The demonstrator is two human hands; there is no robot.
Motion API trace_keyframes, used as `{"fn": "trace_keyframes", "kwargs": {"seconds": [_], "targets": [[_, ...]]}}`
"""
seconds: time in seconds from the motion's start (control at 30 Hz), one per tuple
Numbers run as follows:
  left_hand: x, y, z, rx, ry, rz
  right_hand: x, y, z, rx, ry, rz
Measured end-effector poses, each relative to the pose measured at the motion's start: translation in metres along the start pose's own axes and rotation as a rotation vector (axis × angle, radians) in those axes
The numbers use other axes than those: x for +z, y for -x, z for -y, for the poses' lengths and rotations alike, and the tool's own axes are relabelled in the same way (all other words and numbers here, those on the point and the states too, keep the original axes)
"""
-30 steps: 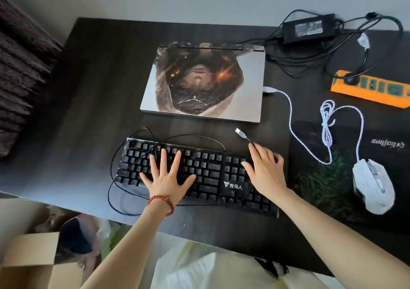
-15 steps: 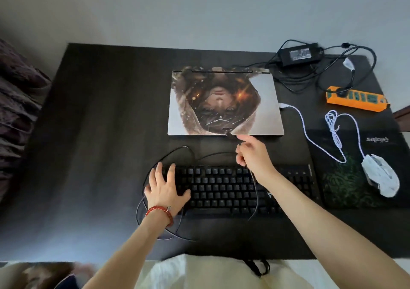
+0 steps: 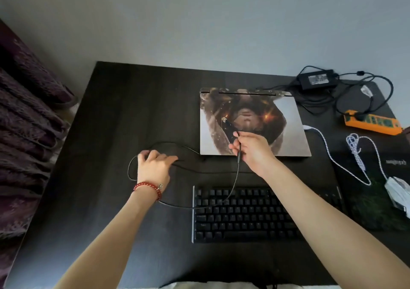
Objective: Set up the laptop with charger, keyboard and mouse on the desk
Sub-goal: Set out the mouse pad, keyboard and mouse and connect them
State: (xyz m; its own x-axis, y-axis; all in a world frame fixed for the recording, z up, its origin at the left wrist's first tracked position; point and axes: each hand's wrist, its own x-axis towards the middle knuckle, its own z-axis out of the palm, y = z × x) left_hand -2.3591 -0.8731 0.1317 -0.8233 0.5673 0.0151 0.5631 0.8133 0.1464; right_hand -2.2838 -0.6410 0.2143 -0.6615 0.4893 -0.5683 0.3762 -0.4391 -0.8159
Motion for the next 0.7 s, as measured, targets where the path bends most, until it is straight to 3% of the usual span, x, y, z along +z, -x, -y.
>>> {"fn": "trace_keyframes", "kwargs": {"seconds": [0.03,0.1,0.17,0.2,0.33,0.43,0.57,0.7], "targets": [[0.000,-0.002,0.010,-0.017,-0.056,0.035,0.007,-0.001,-0.001,-0.006,0.072,0.017],[0.005,-0.005,0.025,-0.053,-0.130,0.275,0.021,-0.004,-0.006,-0.017,0.241,0.045],[0.011,-0.007,0.034,-0.123,-0.039,0.489,0.034,-0.006,-0.013,-0.021,0.401,0.096],[0.013,-0.008,0.035,-0.155,0.091,0.490,0.040,-0.007,-0.018,-0.022,0.456,0.128],[-0.002,-0.014,0.023,-0.486,0.848,0.073,0.064,-0.012,-0.035,-0.080,0.489,0.230],[-0.022,-0.029,0.007,-0.693,1.372,0.160,0.084,-0.016,-0.044,-0.151,0.532,0.288],[-0.027,-0.050,0.003,-0.768,1.514,0.215,0.096,-0.021,-0.055,-0.223,0.643,0.321],[-0.020,-0.067,0.004,-0.879,1.745,0.235,0.093,-0.036,-0.059,-0.156,0.624,0.349]]}}
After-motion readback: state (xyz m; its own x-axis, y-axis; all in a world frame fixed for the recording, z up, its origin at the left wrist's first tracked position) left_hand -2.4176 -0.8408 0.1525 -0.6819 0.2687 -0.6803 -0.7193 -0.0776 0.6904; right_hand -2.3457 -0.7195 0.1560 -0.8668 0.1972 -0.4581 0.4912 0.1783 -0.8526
